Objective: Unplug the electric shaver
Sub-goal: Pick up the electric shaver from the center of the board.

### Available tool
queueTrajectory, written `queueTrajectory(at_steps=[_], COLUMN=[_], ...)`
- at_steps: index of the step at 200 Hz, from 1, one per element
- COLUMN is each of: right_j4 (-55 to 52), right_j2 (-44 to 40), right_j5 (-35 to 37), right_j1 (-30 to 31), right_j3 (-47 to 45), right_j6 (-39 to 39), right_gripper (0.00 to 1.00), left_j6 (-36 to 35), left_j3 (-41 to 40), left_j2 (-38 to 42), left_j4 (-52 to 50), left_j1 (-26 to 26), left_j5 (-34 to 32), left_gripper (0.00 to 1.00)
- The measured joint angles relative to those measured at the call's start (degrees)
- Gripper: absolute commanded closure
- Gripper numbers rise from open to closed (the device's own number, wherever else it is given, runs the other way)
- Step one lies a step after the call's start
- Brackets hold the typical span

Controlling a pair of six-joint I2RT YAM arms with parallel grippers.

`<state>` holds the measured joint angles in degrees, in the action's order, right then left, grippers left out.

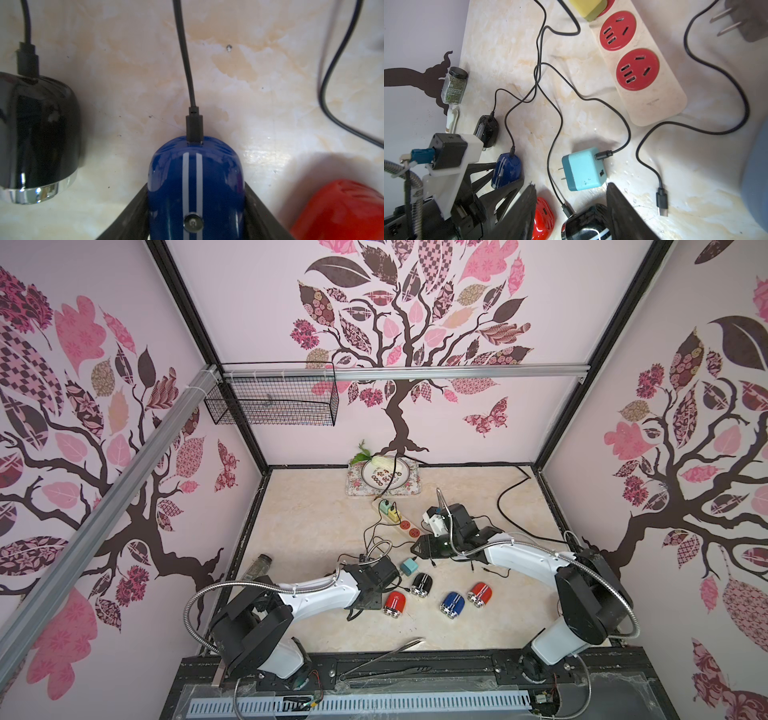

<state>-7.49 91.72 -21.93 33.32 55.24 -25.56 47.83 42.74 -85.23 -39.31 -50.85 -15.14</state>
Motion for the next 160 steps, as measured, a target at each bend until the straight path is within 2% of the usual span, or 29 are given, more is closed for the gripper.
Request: queueTrajectory(at_steps=[43, 129, 160], right_j4=[-0.02, -0.02, -0.02], right_j2=[0.0, 0.0, 0.0], right_j5=[0.0, -0.2, -0.24], right_j1=[0.04, 0.04, 0.04], right_j3=[0.0, 0.0, 0.0], right_j6=[0.02, 0.02, 0.0], right_gripper=[0.44, 0.44, 0.44], left_j6=[-0.02, -1.9, -2.97], left_j3=[-0.04, -0.83, -0.83], left_j2=[0.15, 3.37, 3.37], left_j4=[0.0, 1.29, 2.03], left_j1=[-0.09, -0.15, -0.15], left_j5=[-0.24, 0.02, 0.48], left_gripper=[0.6, 0.8, 0.95])
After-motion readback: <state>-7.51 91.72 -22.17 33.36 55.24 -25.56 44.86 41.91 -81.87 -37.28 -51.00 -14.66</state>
